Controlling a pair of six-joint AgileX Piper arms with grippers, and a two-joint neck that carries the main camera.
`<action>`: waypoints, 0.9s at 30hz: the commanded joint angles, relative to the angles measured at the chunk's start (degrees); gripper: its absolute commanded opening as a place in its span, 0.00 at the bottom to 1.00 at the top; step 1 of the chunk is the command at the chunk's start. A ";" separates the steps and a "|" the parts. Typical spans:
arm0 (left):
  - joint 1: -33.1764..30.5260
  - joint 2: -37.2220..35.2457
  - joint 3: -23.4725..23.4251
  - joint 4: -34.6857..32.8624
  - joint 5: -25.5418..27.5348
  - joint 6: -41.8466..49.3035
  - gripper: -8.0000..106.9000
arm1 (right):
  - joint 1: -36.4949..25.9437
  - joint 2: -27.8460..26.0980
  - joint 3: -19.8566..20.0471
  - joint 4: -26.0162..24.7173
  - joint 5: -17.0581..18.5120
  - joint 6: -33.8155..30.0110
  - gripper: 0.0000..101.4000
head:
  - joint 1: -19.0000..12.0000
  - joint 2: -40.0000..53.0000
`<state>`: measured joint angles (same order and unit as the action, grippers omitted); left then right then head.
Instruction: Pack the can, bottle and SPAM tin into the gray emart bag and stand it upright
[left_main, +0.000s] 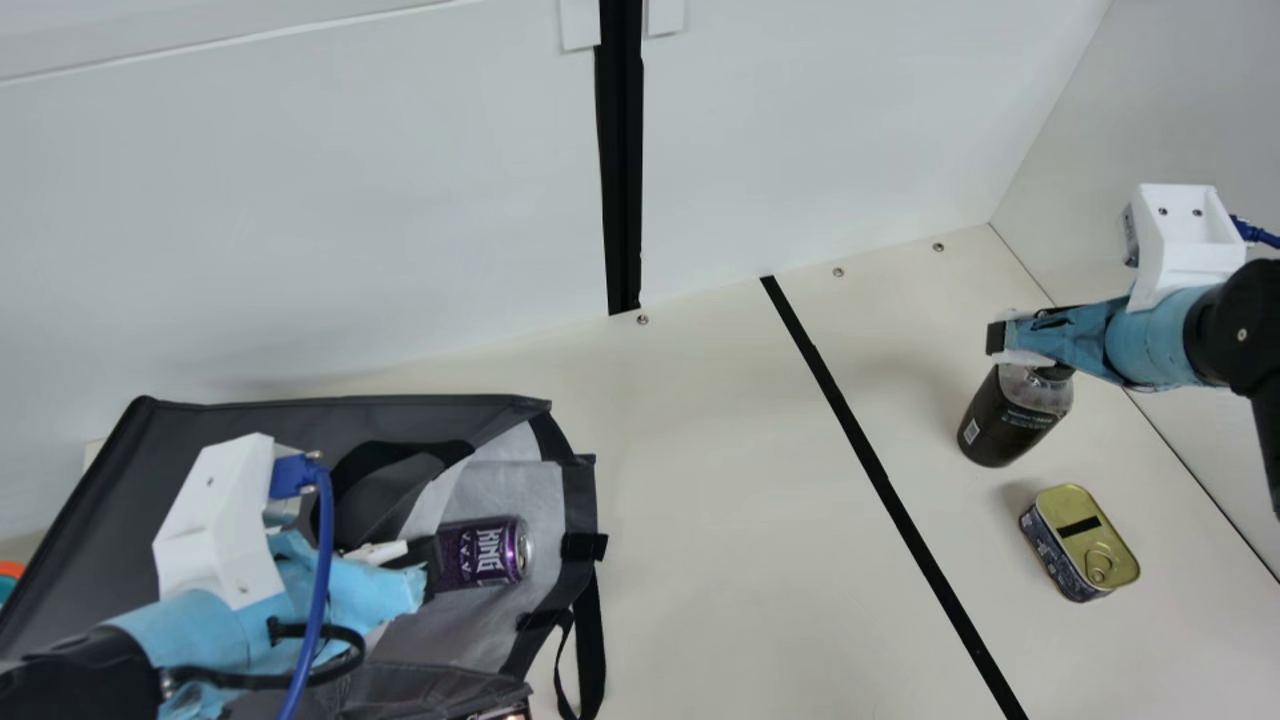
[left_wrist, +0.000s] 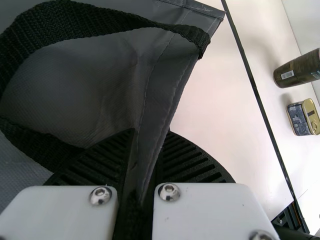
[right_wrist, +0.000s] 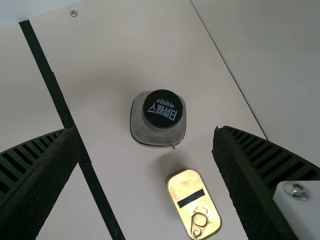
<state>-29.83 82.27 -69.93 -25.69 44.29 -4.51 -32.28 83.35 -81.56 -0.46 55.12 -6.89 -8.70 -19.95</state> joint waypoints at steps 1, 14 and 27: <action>0.00 0.00 0.00 0.00 0.00 0.00 0.00 | -0.18 1.09 -0.29 0.52 -0.20 -0.24 0.94 | -1.30 -0.05; 0.00 0.00 0.00 0.00 0.00 0.00 0.00 | -1.53 7.80 -4.12 1.92 0.49 -0.64 0.94 | -1.30 -0.05; 0.00 0.00 0.00 0.00 0.00 0.00 0.00 | -1.61 12.74 -8.77 2.16 4.06 -0.05 0.94 | -1.30 -0.05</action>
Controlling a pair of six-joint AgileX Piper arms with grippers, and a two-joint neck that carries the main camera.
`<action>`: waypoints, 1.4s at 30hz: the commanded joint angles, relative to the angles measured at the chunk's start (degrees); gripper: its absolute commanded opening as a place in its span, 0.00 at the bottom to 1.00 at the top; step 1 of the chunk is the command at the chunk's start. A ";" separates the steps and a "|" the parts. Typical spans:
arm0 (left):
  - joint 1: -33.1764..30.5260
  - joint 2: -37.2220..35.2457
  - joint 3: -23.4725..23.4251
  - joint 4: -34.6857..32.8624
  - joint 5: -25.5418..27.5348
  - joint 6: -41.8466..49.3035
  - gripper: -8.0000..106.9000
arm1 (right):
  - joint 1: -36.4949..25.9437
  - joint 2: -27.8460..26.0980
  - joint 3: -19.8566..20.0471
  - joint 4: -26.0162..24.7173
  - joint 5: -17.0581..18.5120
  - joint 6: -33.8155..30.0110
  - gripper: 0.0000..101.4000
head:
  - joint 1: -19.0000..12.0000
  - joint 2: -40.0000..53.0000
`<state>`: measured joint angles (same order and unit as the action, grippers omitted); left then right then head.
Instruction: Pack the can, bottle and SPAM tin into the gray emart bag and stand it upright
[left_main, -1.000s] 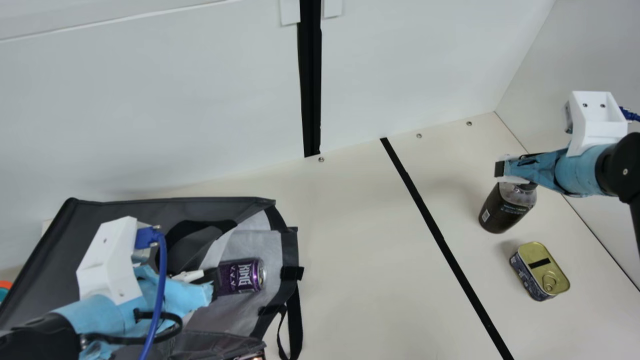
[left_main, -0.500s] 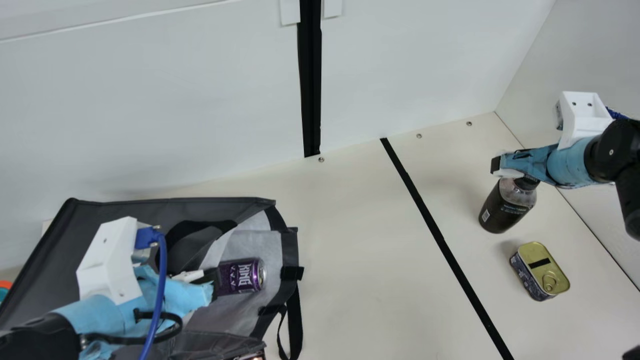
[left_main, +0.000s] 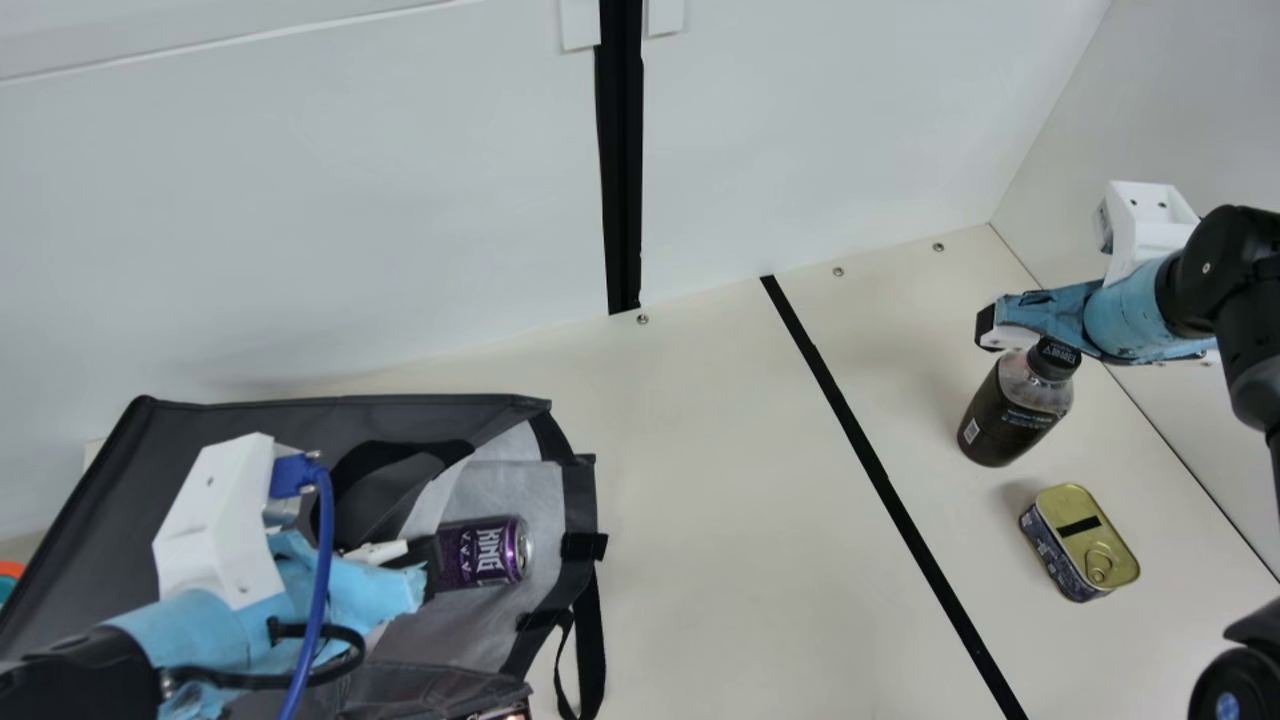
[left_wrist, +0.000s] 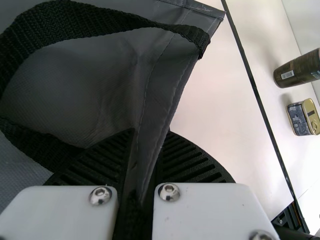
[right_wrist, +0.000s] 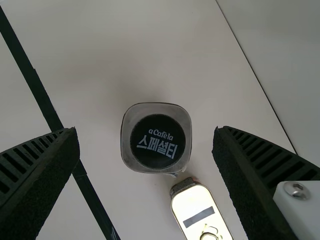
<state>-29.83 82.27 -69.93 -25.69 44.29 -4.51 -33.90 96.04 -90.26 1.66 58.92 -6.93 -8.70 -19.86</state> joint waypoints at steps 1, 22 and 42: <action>0.00 0.00 0.00 0.00 0.00 0.00 0.00 | 0.02 0.25 -0.22 0.07 0.44 -0.01 0.94 | -1.30 -0.14; 0.00 0.00 0.00 0.00 0.00 0.00 0.00 | -0.08 1.50 1.62 1.09 0.64 -0.38 0.94 | -1.30 -0.14; 0.00 0.00 0.00 0.00 0.00 0.00 0.00 | -1.53 2.70 1.60 2.64 -0.10 -2.29 0.15 | -1.30 -0.14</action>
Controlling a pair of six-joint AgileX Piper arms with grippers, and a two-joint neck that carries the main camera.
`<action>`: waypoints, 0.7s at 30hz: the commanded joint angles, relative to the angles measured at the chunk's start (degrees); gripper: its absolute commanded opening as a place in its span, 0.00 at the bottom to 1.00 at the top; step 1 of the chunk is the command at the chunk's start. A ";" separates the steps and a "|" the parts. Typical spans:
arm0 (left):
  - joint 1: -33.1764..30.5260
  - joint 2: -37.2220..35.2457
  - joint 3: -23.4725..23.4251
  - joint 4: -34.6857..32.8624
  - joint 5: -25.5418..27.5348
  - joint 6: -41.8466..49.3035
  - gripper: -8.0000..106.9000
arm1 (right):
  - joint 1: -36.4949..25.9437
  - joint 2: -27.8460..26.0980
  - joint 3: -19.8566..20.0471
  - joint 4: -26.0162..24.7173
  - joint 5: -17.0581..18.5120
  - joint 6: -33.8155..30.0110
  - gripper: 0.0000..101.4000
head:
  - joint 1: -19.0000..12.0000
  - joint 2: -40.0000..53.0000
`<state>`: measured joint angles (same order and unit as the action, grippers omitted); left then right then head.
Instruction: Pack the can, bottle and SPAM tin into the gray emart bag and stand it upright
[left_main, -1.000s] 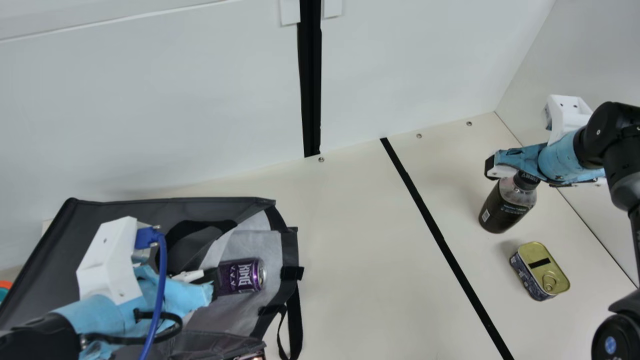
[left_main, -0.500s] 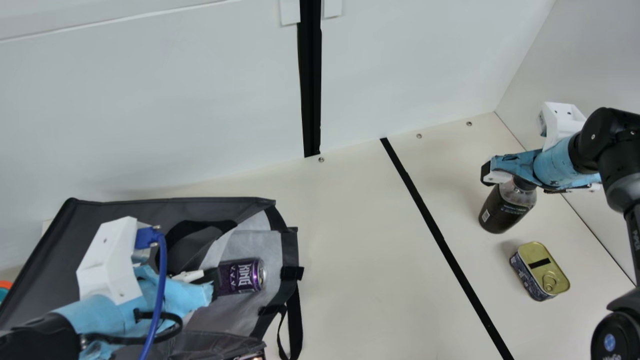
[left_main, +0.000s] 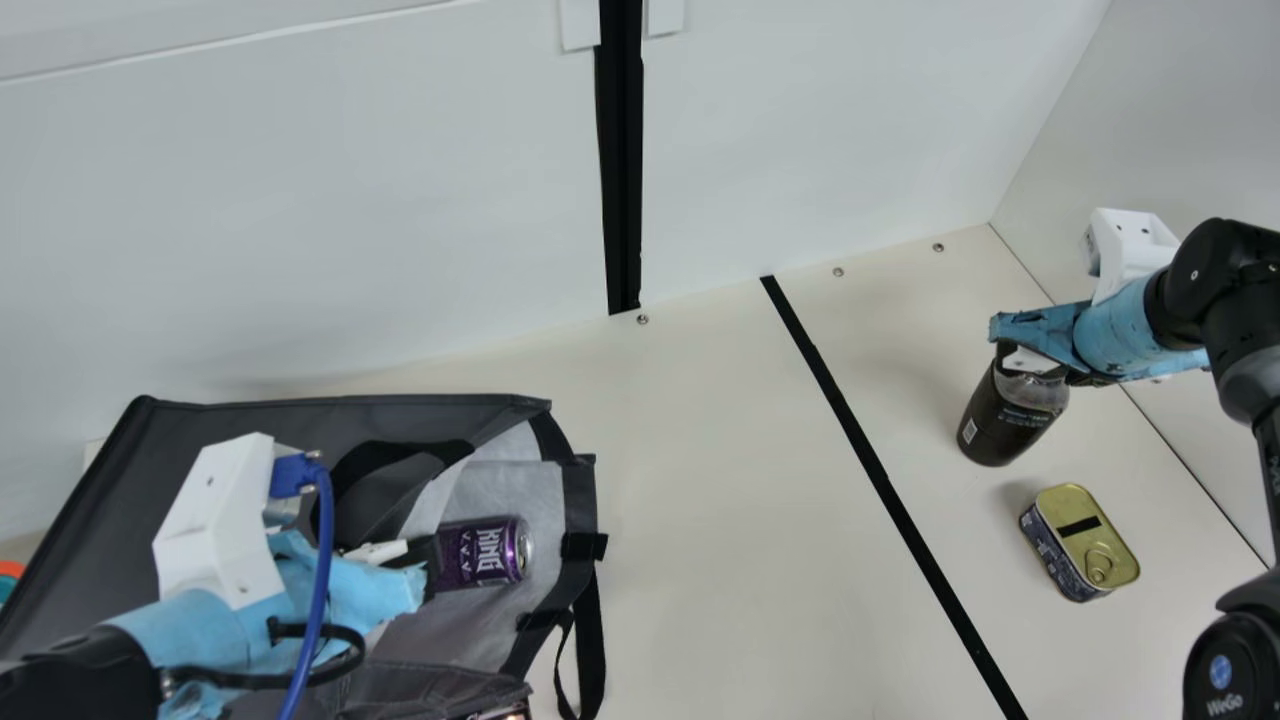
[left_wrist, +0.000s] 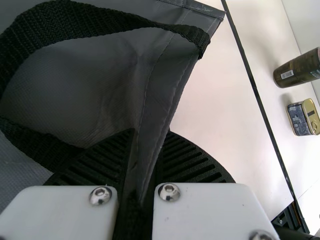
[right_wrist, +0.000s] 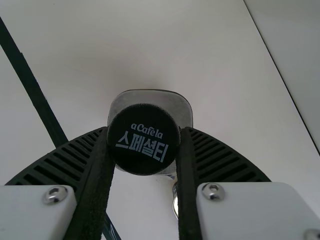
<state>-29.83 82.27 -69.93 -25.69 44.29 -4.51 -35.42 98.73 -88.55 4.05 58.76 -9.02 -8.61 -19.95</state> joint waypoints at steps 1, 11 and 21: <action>0.00 0.00 0.00 0.00 0.00 0.00 0.00 | -0.12 0.05 -0.14 0.41 0.04 -0.46 0.08 | -1.39 -0.05; 0.00 0.00 0.00 0.00 0.00 0.00 0.00 | -1.23 0.41 -1.58 2.94 0.24 -4.98 0.00 | -1.39 -0.05; 0.00 0.00 0.00 0.00 0.00 0.00 0.00 | -1.50 0.77 -4.61 5.91 1.42 -10.89 0.00 | -1.39 -0.05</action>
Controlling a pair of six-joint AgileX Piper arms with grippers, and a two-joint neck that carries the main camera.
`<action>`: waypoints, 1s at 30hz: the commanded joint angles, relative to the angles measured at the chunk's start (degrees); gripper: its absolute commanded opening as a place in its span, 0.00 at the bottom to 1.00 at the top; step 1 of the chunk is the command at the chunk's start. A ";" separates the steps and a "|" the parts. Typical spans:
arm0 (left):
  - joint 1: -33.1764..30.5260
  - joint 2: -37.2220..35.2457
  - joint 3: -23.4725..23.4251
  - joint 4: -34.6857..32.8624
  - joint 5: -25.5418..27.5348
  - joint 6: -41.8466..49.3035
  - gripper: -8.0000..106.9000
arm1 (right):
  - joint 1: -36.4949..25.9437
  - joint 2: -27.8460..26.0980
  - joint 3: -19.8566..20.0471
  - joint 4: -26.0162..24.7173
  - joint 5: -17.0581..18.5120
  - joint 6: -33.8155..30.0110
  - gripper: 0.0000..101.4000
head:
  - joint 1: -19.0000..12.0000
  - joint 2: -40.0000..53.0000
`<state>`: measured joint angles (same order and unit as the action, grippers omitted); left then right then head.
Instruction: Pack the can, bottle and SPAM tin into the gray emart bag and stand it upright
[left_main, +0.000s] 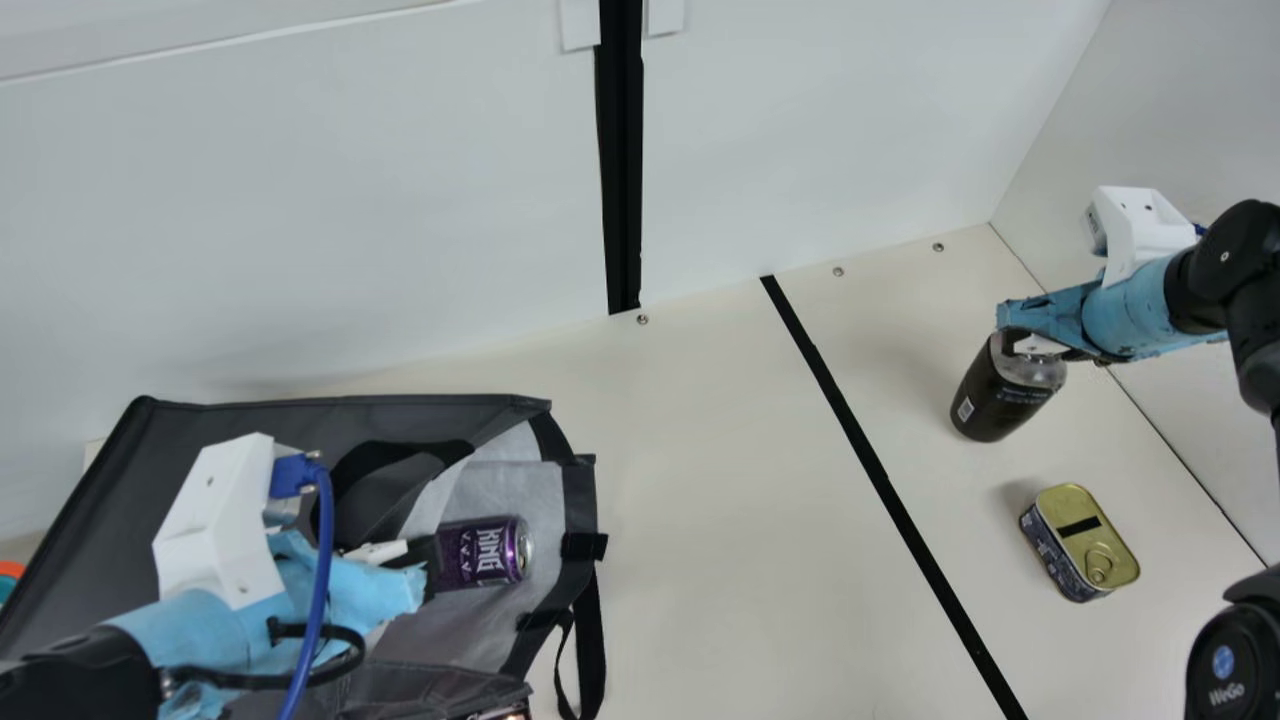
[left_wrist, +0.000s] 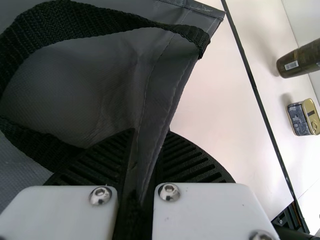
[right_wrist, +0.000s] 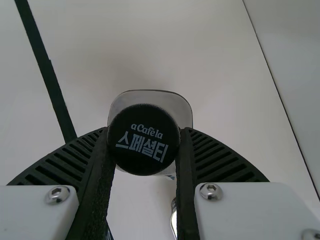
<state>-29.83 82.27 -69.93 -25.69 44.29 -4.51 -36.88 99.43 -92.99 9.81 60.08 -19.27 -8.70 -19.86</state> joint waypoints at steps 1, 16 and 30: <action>0.00 0.00 0.00 0.00 0.00 0.00 0.00 | 0.01 0.07 -0.44 0.37 0.26 -1.18 0.00 | -1.30 -0.14; 0.00 0.00 0.00 0.00 0.00 0.00 0.00 | 2.15 -2.36 -2.55 2.71 4.22 -11.52 0.00 | -1.30 -0.14; 0.00 0.00 0.00 0.00 0.00 0.00 0.00 | 4.96 -8.20 -0.90 3.70 8.72 -20.16 0.00 | -1.30 -0.14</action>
<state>-29.83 82.27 -69.93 -25.69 44.29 -4.51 -32.05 91.62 -94.05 13.49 68.68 -38.77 -8.70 -19.95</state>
